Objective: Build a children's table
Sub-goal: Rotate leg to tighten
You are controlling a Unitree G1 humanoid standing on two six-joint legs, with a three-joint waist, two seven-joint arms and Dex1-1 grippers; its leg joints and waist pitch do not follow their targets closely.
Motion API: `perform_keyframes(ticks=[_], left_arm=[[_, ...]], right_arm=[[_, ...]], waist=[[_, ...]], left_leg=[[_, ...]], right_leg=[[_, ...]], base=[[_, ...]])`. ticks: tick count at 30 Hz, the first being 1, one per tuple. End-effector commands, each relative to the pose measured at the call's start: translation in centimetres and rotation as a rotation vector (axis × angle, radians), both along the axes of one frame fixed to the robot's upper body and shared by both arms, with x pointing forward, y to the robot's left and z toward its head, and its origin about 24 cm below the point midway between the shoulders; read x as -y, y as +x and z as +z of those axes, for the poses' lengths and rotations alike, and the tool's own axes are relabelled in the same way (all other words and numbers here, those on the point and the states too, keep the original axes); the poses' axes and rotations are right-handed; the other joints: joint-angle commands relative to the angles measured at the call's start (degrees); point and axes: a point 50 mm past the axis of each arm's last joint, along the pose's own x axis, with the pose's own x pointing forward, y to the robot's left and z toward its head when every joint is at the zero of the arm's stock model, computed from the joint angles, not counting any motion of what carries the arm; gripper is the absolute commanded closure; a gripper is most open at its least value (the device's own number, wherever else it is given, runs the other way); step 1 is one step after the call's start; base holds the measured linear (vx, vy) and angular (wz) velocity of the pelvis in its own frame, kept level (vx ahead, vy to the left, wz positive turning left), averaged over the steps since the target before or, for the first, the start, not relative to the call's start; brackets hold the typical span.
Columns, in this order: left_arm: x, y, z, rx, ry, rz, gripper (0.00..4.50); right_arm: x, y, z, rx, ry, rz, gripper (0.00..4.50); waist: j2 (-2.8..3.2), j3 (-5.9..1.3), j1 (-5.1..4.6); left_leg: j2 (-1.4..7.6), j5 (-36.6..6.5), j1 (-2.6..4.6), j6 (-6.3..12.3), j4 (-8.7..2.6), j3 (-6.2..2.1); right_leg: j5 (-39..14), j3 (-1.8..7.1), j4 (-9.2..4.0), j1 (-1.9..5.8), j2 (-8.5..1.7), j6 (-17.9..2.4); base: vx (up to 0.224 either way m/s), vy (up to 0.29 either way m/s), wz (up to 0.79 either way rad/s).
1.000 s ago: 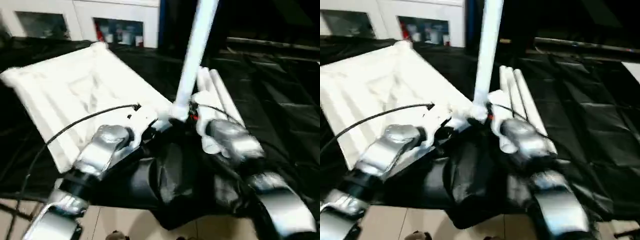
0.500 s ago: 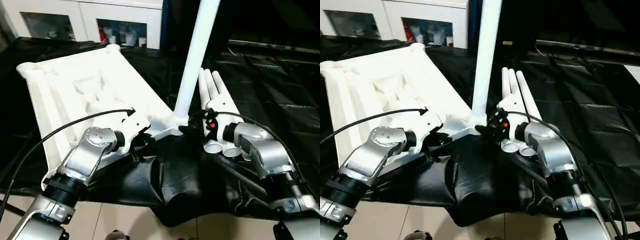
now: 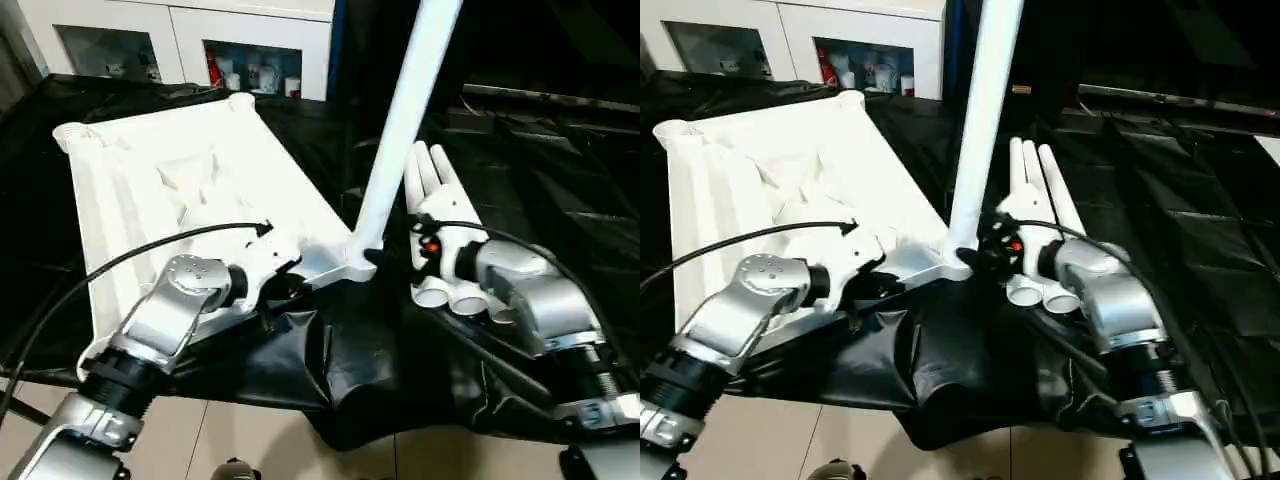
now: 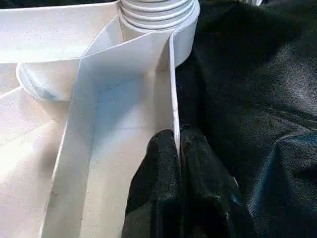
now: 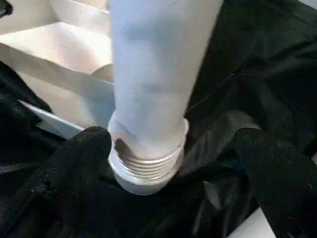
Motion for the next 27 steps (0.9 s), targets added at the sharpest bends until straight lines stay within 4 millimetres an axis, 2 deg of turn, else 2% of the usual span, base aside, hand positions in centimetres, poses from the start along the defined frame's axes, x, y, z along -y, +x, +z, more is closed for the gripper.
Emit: perform_keyframes(ticks=[1,9,13,17,23,27], left_arm=[[1.8,-0.5,1.5,0.052,-0.046,-0.120,4.50],[2.5,-1.3,1.6,0.036,-0.055,-0.184,4.50],[2.6,-1.4,1.7,0.033,-0.053,-0.196,4.50],[2.6,-1.5,1.7,0.033,-0.051,-0.198,4.50],[2.5,-1.5,1.8,0.031,-0.046,-0.196,4.50],[2.3,-1.5,1.8,0.028,-0.041,-0.193,4.50]], right_arm=[[0.3,-0.3,-0.4,-0.009,-0.014,0.021,0.02],[0.3,-0.2,-1.2,-0.027,-0.036,0.056,0.02],[0.3,-0.1,-1.3,-0.031,-0.042,0.063,0.02],[0.3,-0.2,-1.6,-0.043,-0.043,0.082,0.02],[0.2,-0.2,-1.7,-0.050,-0.032,0.095,0.02],[0.2,-0.3,-1.7,-0.056,-0.021,0.098,0.31]], waist=[[-0.10,-4.64,-0.05],[0.01,-4.50,0.12],[-0.09,-4.36,0.00],[-0.15,-4.25,-0.06],[-0.12,-4.30,-0.10],[-0.06,-4.33,-0.15]], left_leg=[[0.53,-5.22,0.73,2.07,-2.66,0.34],[0.60,-6.83,0.72,1.58,-2.61,0.29],[0.50,-7.71,0.52,1.20,-2.60,0.22],[0.50,-9.07,0.68,1.04,-2.57,0.22],[0.50,-8.28,0.60,1.29,-2.51,0.17],[0.49,-8.30,0.59,1.43,-2.44,0.16]], right_leg=[[-0.08,2.76,-2.86,3.65,-3.83,-11.85],[-2.47,2.74,-2.99,3.53,-3.92,-11.99],[-4.25,2.72,-3.08,3.58,-3.86,-11.35],[-7.45,2.75,-3.41,3.38,-3.93,-10.60],[-6.33,2.70,-3.20,3.37,-3.81,-10.84],[-5.26,2.66,-3.07,3.37,-3.77,-11.33]], base=[[0.000,0.000,0.00],[0.000,0.000,0.00],[0.000,0.000,0.00],[0.000,0.000,0.00],[0.000,0.000,0.00],[0.000,0.000,0.00]])
